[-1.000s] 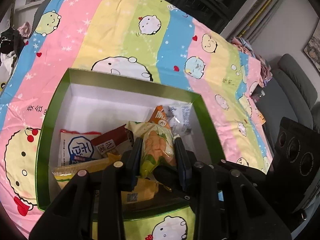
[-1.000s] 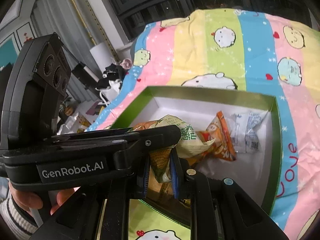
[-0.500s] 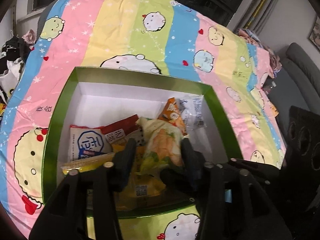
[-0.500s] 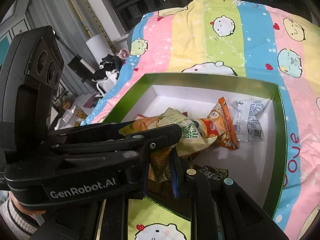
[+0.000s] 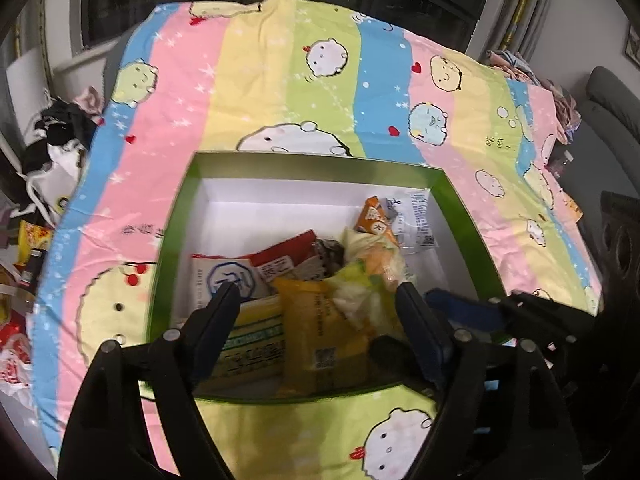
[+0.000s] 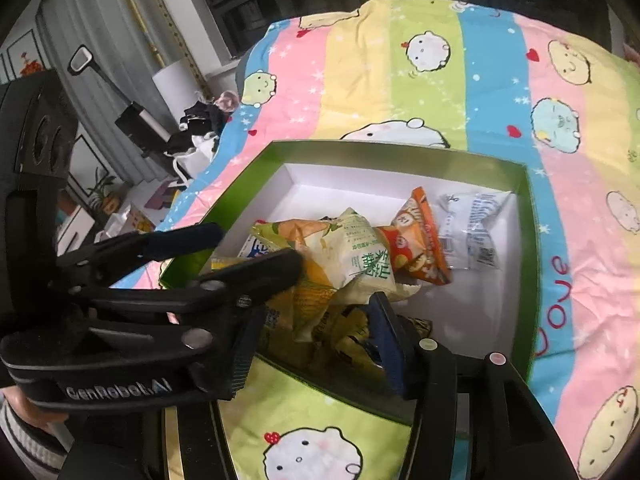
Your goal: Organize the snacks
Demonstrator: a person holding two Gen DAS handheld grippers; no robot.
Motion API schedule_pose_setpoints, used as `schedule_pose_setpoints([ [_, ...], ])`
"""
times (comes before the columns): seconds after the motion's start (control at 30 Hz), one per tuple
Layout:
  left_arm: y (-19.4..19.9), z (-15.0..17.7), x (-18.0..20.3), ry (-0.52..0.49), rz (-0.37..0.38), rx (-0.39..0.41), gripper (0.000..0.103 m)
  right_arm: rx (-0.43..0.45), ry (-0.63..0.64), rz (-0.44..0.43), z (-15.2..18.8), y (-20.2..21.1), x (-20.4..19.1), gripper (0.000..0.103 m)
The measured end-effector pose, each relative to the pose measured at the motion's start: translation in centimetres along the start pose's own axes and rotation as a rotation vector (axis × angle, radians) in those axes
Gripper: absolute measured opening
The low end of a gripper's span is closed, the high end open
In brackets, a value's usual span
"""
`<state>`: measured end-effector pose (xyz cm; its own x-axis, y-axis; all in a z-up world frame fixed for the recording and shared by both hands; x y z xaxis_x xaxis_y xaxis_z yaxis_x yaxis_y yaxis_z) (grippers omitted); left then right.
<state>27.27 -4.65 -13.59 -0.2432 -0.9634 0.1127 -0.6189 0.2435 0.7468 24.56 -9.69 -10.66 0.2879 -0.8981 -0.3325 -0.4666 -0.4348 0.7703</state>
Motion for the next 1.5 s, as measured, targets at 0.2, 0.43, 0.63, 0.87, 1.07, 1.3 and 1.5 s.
schedule_pose_setpoints([
  [0.2,1.6,0.1,-1.0,0.012,-0.028,0.019,0.089,0.027,0.003,0.052,-0.4,1.7,0.6,0.068],
  [0.43,3.2,0.2,-1.6,0.021,-0.059,0.029,0.102,0.052,-0.006,0.135,-0.6,3.1,1.7,0.091],
  [0.63,4.7,0.4,-2.6,0.037,-0.117,0.025,0.102,0.068,-0.007,0.179,-0.9,4.1,2.1,0.102],
  [0.87,7.0,0.3,-3.2,0.061,-0.134,0.033,0.102,0.101,-0.016,0.238,-2.0,6.2,2.2,0.102],
  [1.07,9.0,-0.2,-3.7,0.065,-0.181,0.055,0.102,0.117,-0.007,0.244,-2.8,8.5,1.5,0.102],
  [1.3,10.7,-0.7,-3.5,0.058,-0.21,0.072,0.102,0.138,0.057,0.23,-3.2,10.4,-1.0,0.102],
  [1.5,11.7,-1.4,-2.9,0.059,-0.212,0.095,0.102,0.155,0.063,0.218,-3.3,11.4,-1.9,0.102],
])
Point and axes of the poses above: each gripper's, at about its wrist camera, not at the fingertips, and y roughly against the way its jaws point, x to its right, z to its underside, the point moved 10 cm from there along -y, roughly the way its jaws point, and after that the axes turned 5 degrees about -y, right-handed, at the moved point
